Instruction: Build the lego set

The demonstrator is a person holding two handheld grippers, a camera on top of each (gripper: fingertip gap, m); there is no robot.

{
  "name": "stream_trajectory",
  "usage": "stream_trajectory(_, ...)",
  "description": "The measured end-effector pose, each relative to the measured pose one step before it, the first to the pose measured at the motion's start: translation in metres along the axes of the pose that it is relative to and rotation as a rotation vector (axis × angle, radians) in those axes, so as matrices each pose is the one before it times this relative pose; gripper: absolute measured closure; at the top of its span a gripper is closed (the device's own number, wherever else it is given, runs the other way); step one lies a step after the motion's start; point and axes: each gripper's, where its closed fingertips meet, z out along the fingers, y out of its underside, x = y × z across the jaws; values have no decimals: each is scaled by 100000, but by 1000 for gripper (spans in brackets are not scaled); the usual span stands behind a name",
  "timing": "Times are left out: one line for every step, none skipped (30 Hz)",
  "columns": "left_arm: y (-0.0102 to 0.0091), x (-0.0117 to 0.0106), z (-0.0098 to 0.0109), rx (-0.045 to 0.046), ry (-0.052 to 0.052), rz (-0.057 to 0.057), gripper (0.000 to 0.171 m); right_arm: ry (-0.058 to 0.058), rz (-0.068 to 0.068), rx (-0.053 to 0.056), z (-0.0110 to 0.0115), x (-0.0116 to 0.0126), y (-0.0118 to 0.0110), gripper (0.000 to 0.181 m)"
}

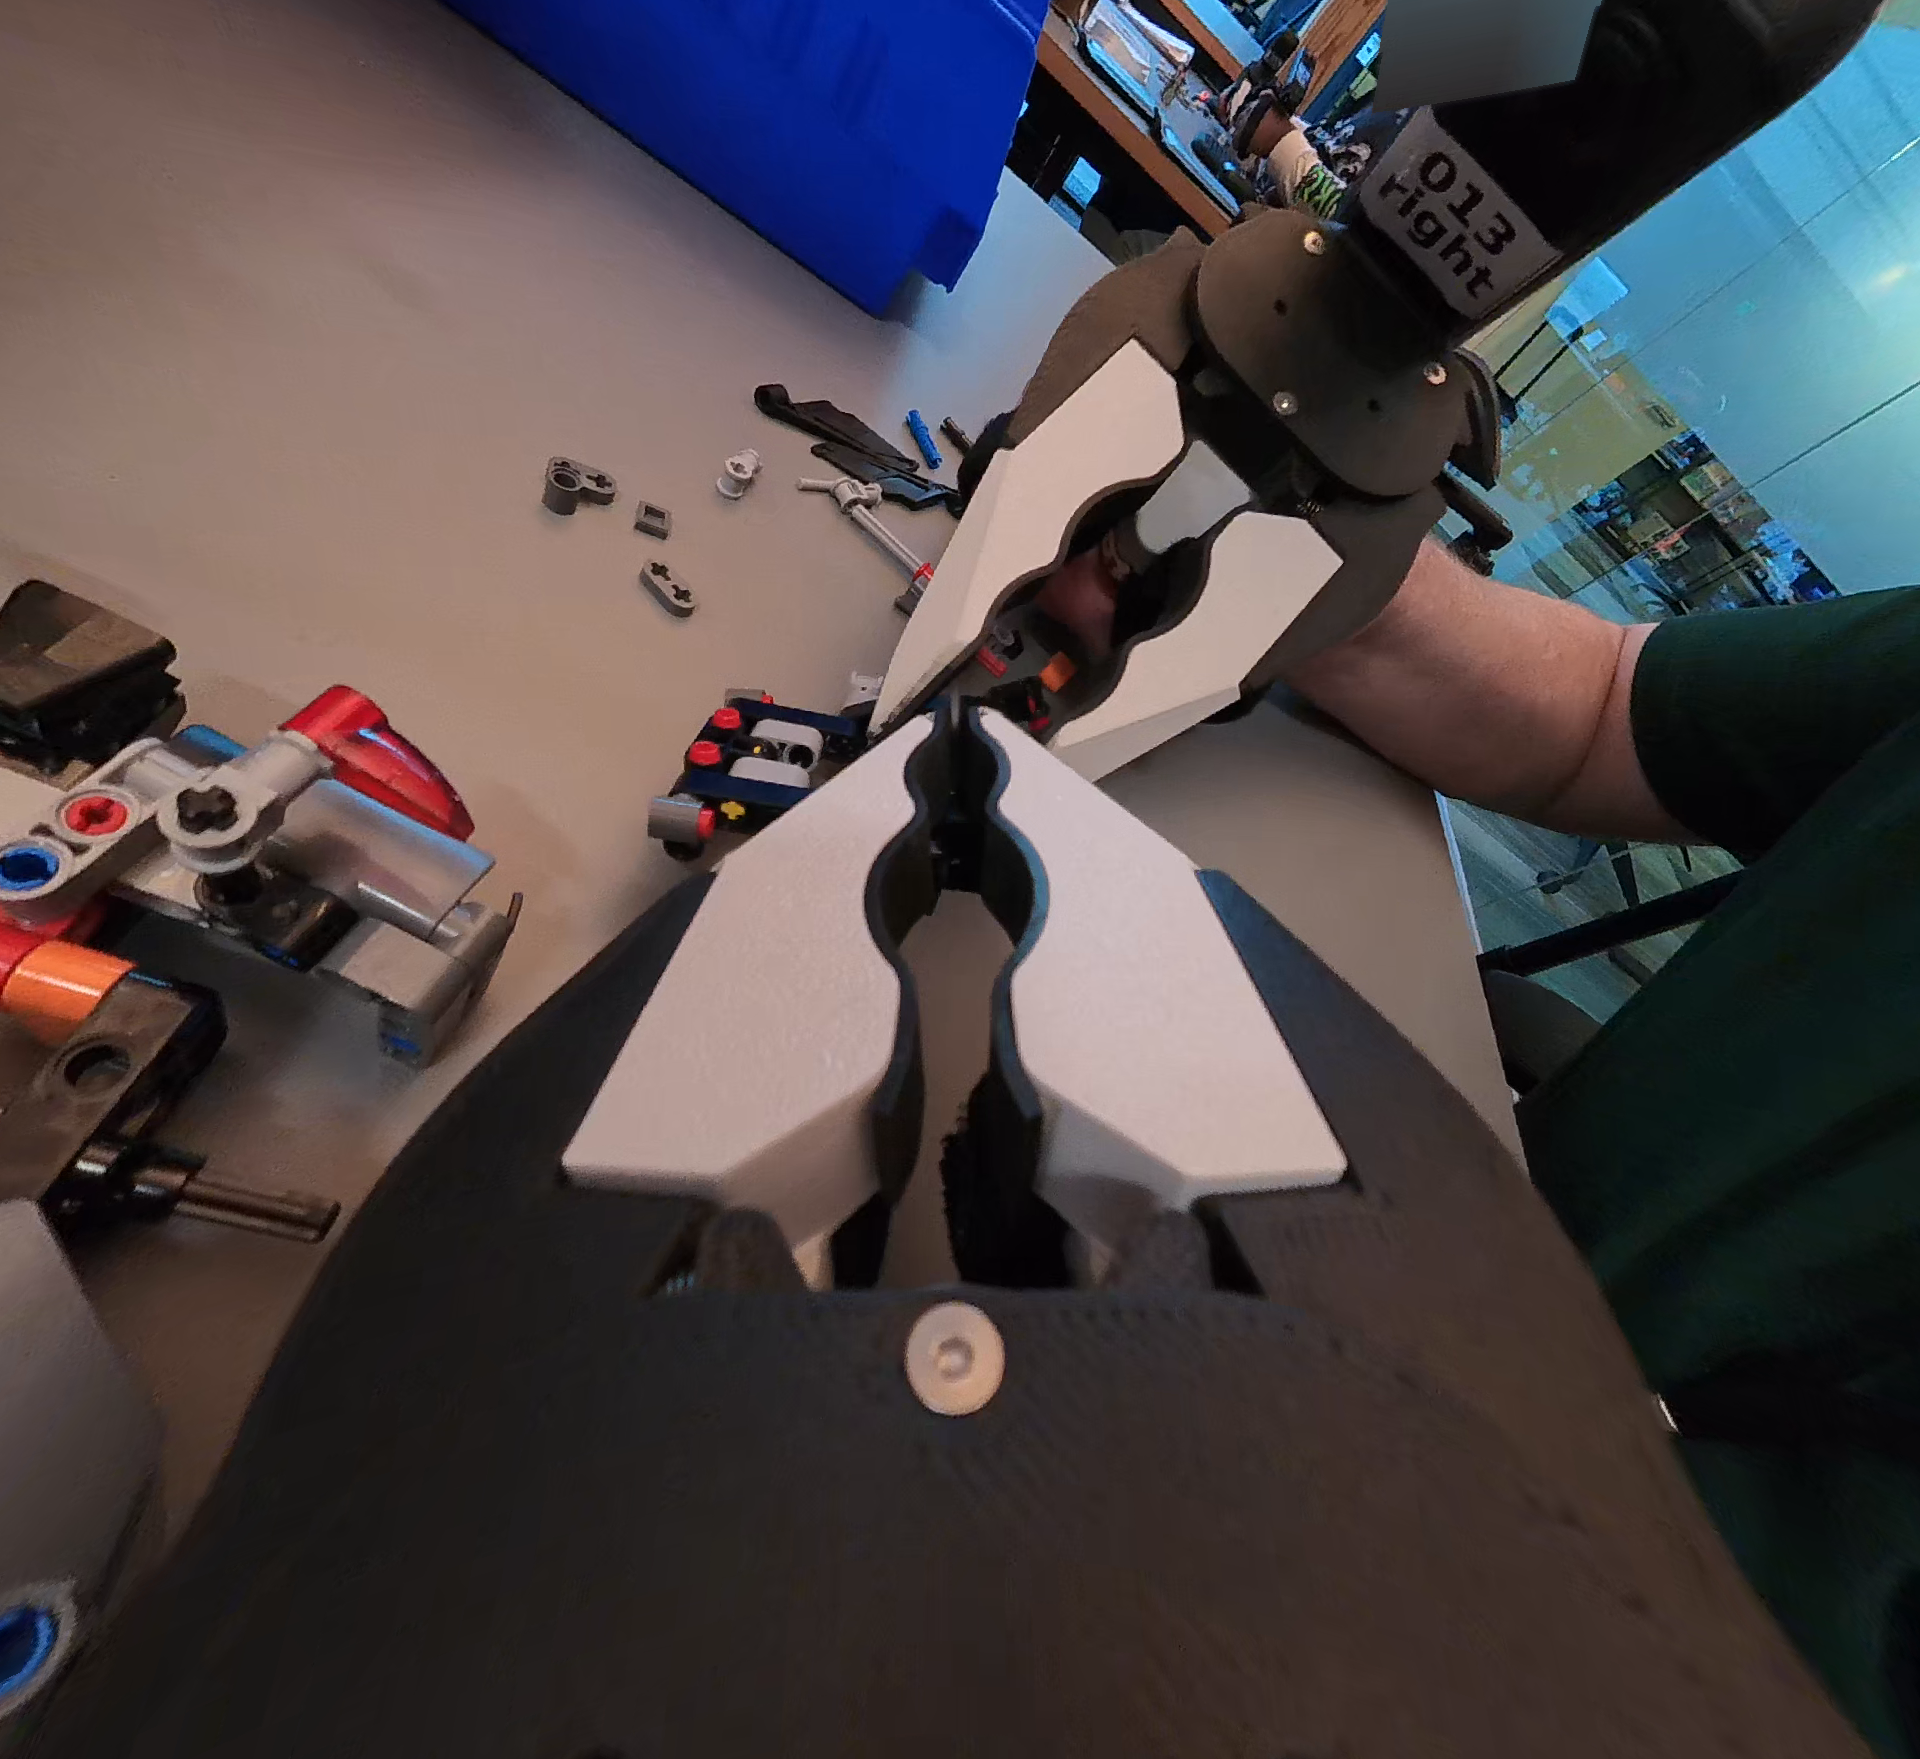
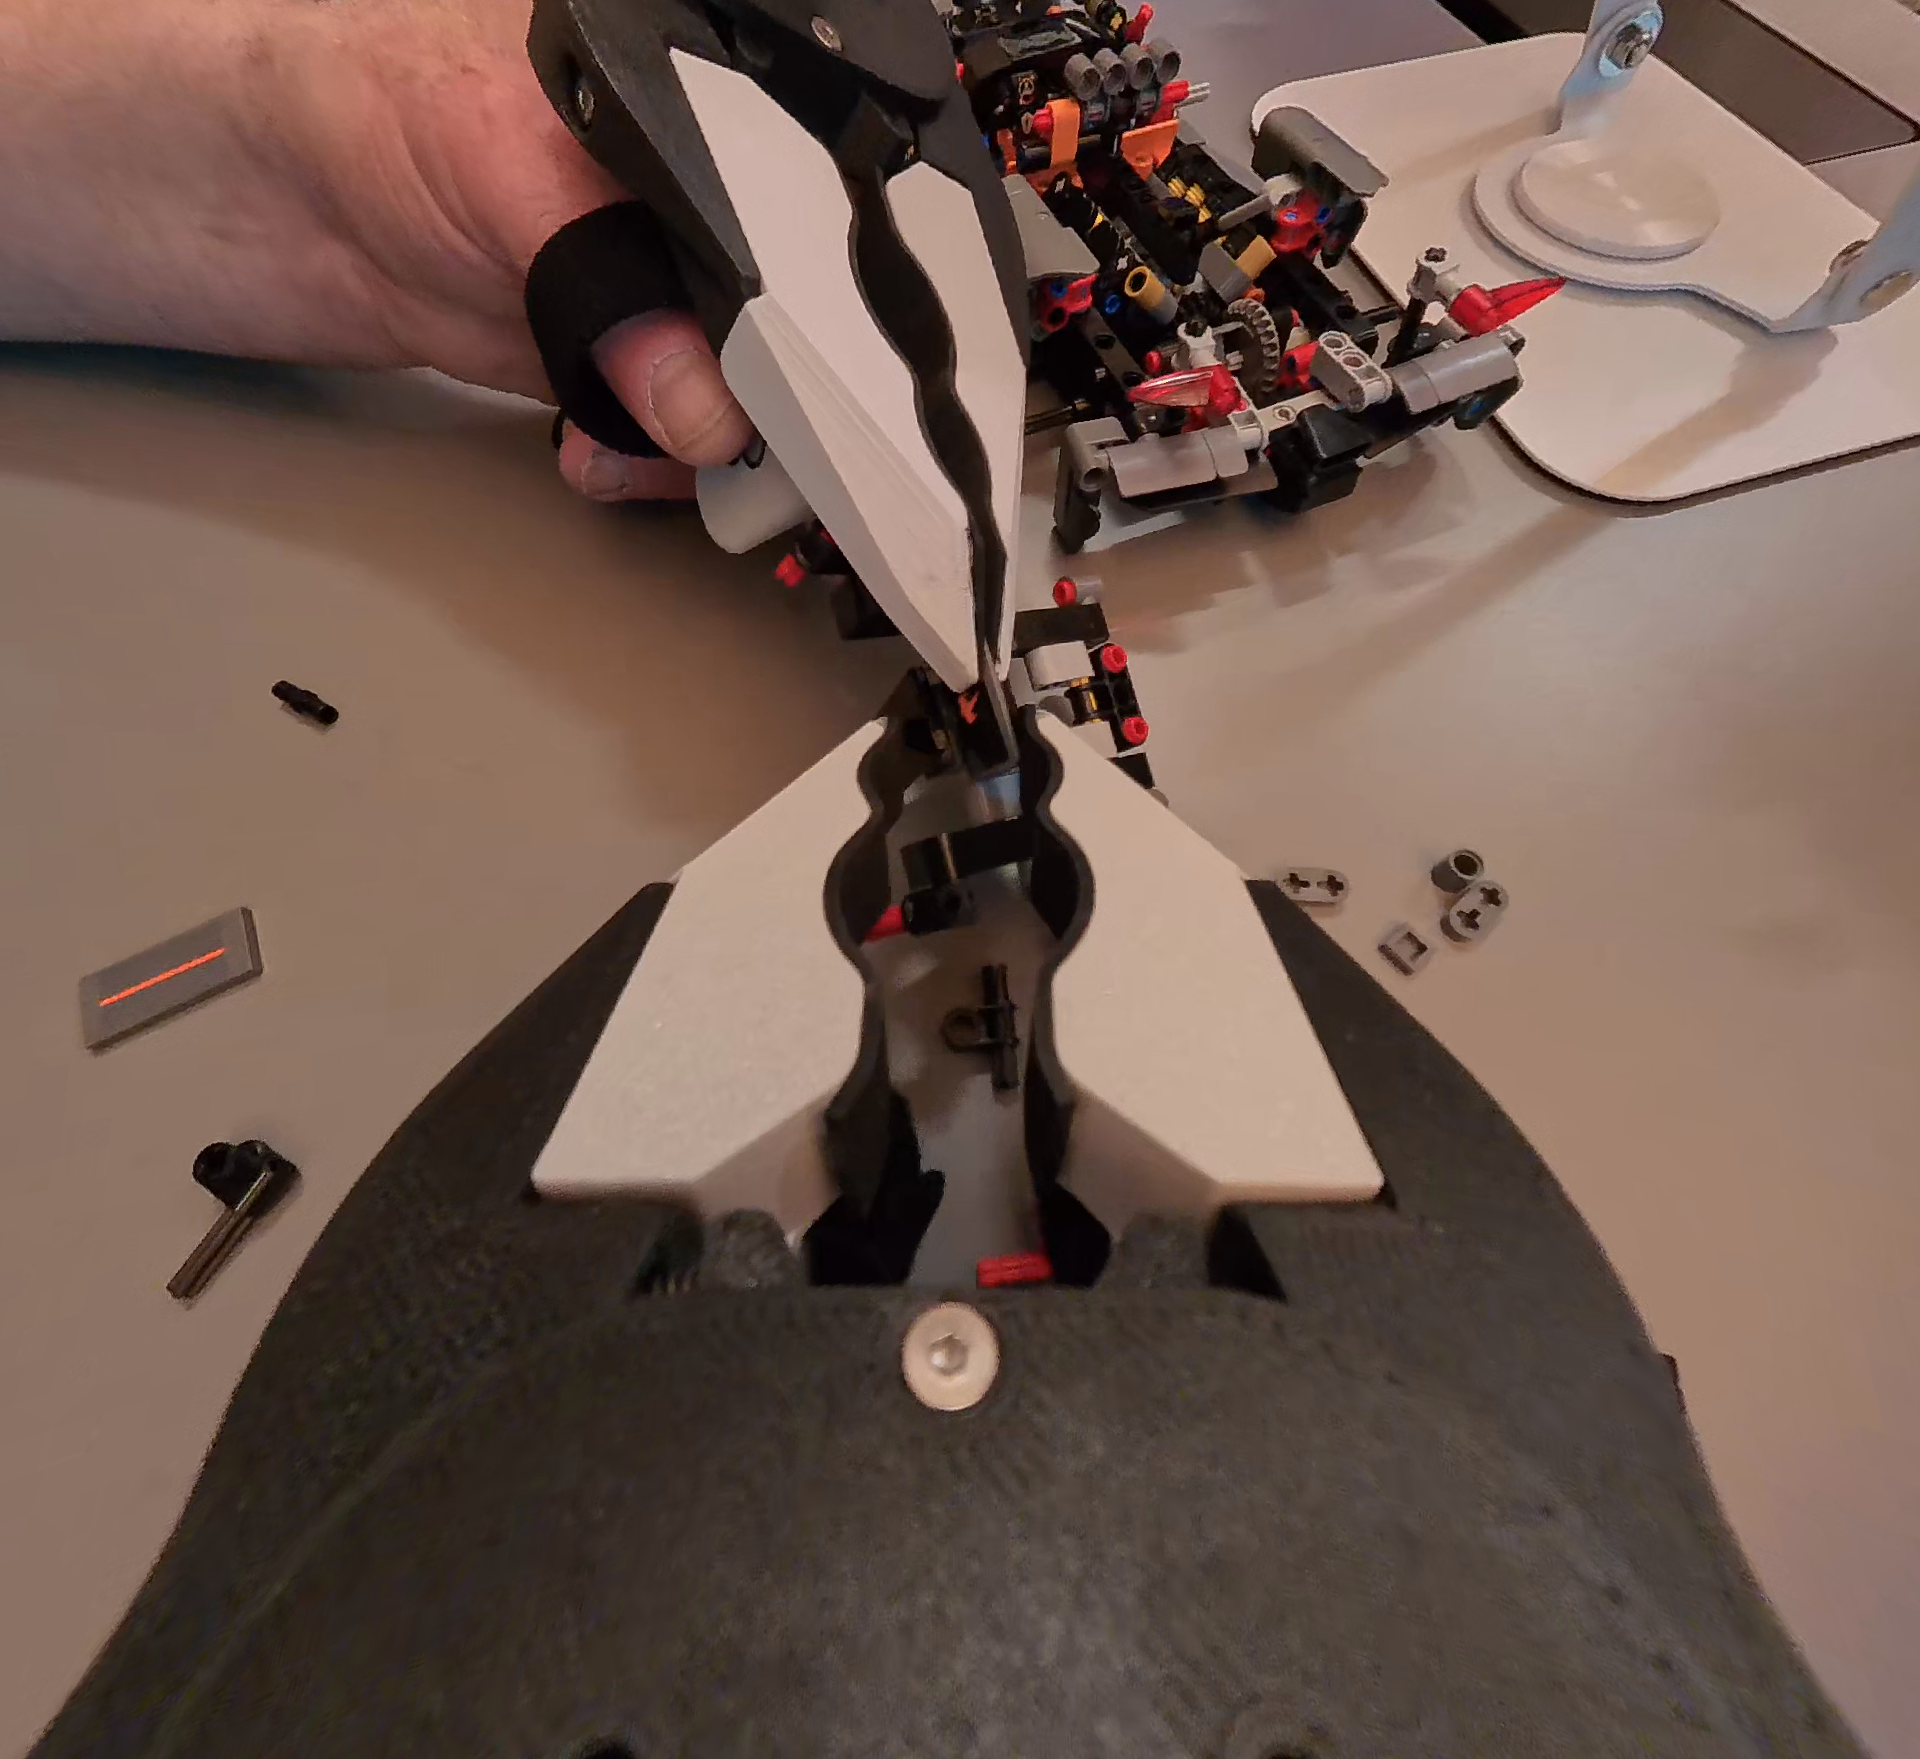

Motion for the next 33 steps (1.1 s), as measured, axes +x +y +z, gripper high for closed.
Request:
stream_trajectory(-74, -11, -25, 523, -23, -170, 171, 92, 115, 523, -41, 39, -63, 162)
stream_trajectory(-81, 31, -35, 615, 327, -320, 171, -177, 242, 397, -36, 4, -54, 162)
stream_trajectory(-41, -4, -26, 291, 193, -192, 171, 177, 439, 309, -16, 74, -23, 162)
stream_trajectory(-84, -34, -29, 592, -3, -86, 171, 182, 555, 411, -45, 58, -40, 162)
stream_trajectory(-96, 2, -47, 644, 133, -81, 171, -129, 400, 378, -35, 5, -66, 162)
stream_trajectory(-66, 22, -33, 386, 302, -144, 171, 10, 133, 282, -17, 19, -43, 162)
stream_trajectory(-51, 0, -31, 399, 115, -126, 171, 232, 145, 310, -17, 35, -45, 162)
stream_trajectory(-80, 0, -28, 552, 1, -28, 171, 87, 79, 379, -15, 6, -53, 161)
stream_trajectory(-46, 36, -17, 304, 361, -136, 171, -31, 16, 344, -12, -14, -51, 161)
stream_trajectory(-65, 40, -20, 456, 339, -281, 171, 156, -15, 354, -16, 5, -72, 160)
stream_trajectory(-96, 27, -35, 732, 296, -251, 171, 369, 23, 240, -19, 24, -59, 159)
stream_trajectory(-101, 52, -16, 623, 428, -303, 171, 382, 53, -173, 5, 30, 4, 158)
stream_trajectory(-69, 19, -16, 539, 184, -138, 171, 388, -245, -497, 31, 30, 58, 158)
stream_trajectory(-132, 69, -18, 828, 452, -124, 171, 316, -513, -100, 15, -3, 16, 157)
stream_trajectory(-45, 58, -6, 274, 447, -201, 171, 125, -360, 223, -14, 4, -37, 157)
stream_trajectory(-35, 10, -16, 245, 188, 21, 171, -64, -118, 232, -35, 8, -39, 158)
stream_trajectory(-18, 14, -12, 110, 139, -86, 171, -157, 78, 154, -23, 23, -15, 157)
stream_trajectory(-6, 0, -9, 21, -35, 69, 171, -286, 233, -4, -22, -1, 11, 158)
stream_trajectory(16, 7, 14, -125, -38, 175, 171, -370, 230, -89, -7, -23, 23, 158)
stream_trajectory(33, 7, 24, -199, -33, 160, 171, -296, 111, -6, -20, -16, 11, 158)
stream_trajectory(-1, 17, -3, -19, -10, 162, 171, -171, -83, 90, -18, -21, -11, 158)
stream_trajectory(3, 26, 7, -24, 109, 139, 171, -313, -22, 113, -34, -34, -5, 158)
stream_trajectory(20, 29, 3, -152, 205, 43, 171, -639, 430, 87, -25, -34, 1, 158)
stream_trajectory(11, 25, 3, -85, 67, 66, 171, -708, 577, 160, -40, -20, 0, 159)
stream_trajectory(8, 16, 12, -39, 17, 200, 171, -503, 200, 215, -34, -15, 4, 159)
stream_trajectory(11, 33, 16, -91, 120, 122, 171, -441, -187, 227, -29, -38, 3, 159)
stream_trajectory(9, 46, 3, -39, 275, -1, 171, -515, -124, 196, -41, -45, 1, 160)
stream_trajectory(-6, 28, -4, 20, 238, -36, 171, -506, 331, 248, -37, -26, -10, 160)
stream_trajectory(-2, 22, -4, 49, 140, 10, 171, -546, 386, 106, -18, -40, 6, 160)
stream_trajectory(37, 51, 28, -268, 270, 73, 171, -326, -205, -153, -13, -45, 23, 160)
stream_trajectory(52, 37, 20, -377, 192, 109, 171, -112, -427, -243, 0, -37, 40, 160)
stream_trajectory(60, 32, 26, -381, 258, -10, 171, -284, 4, -175, 5, -42, 27, 160)
stream_trajectory(37, 29, 15, -299, 353, -85, 171, -517, 508, -21, -8, -41, 13, 160)
